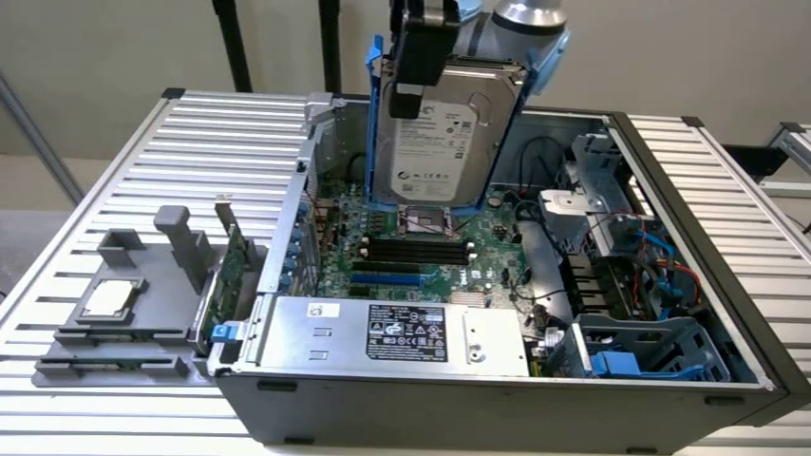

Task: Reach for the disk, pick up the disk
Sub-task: 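Pick up the disk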

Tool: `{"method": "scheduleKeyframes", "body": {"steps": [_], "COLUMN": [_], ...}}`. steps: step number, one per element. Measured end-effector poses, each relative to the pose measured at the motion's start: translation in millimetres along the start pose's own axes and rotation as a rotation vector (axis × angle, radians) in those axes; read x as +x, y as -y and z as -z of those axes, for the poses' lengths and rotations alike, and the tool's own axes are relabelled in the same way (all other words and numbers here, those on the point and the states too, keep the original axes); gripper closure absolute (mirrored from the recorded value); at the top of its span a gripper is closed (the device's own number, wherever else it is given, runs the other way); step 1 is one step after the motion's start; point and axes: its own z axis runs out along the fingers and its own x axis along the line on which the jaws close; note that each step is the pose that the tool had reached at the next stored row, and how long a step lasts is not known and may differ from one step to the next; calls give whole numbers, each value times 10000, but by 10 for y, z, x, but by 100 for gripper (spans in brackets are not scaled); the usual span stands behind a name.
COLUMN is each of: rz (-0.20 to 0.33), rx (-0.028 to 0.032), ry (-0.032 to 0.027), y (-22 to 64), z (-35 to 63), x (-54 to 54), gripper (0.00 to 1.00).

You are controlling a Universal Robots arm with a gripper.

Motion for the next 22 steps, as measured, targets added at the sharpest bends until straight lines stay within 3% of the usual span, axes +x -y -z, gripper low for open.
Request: {"method": "scheduleKeyframes", "body": {"steps": [22], "rz": [-8], "rx": [-76], "ry": [7], "y": [714], "z": [87], "x": [391], "gripper": [67]}}
